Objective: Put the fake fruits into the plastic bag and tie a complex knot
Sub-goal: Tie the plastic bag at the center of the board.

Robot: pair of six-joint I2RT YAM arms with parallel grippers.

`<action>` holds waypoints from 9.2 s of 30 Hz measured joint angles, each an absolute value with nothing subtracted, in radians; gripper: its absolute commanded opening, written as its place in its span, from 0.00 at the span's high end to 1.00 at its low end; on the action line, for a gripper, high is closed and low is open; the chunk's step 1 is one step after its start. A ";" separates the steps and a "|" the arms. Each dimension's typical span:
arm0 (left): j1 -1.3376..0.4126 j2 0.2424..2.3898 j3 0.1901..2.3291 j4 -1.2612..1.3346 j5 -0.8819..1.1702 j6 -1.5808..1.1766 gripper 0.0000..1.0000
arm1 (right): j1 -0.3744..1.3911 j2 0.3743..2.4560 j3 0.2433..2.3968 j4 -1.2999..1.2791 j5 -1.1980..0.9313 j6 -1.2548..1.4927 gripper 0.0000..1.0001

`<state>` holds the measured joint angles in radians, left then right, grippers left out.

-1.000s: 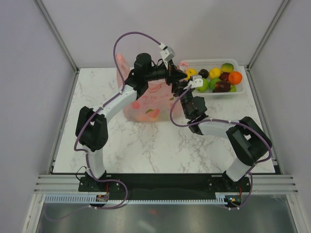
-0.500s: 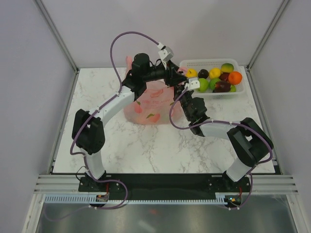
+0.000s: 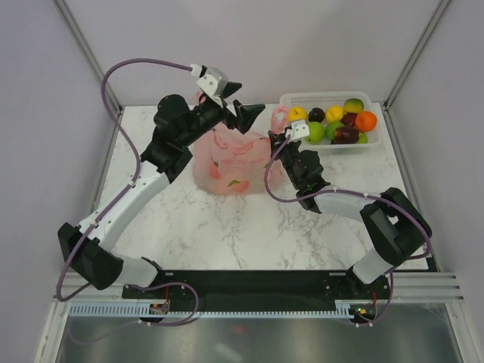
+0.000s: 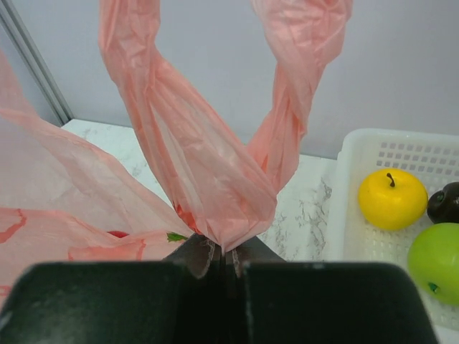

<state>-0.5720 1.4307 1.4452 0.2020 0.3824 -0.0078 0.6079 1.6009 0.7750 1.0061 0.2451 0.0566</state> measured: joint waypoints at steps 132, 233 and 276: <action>-0.460 1.411 1.247 -0.198 0.652 0.873 0.98 | 0.554 1.504 1.170 0.125 -0.295 0.056 1.00; -0.597 1.408 1.156 -0.171 0.427 1.034 0.98 | 0.422 1.514 1.160 0.246 -0.495 0.374 0.32; -0.648 1.491 1.251 -0.192 0.209 1.075 0.98 | 0.441 1.493 1.126 0.169 -0.582 0.261 0.22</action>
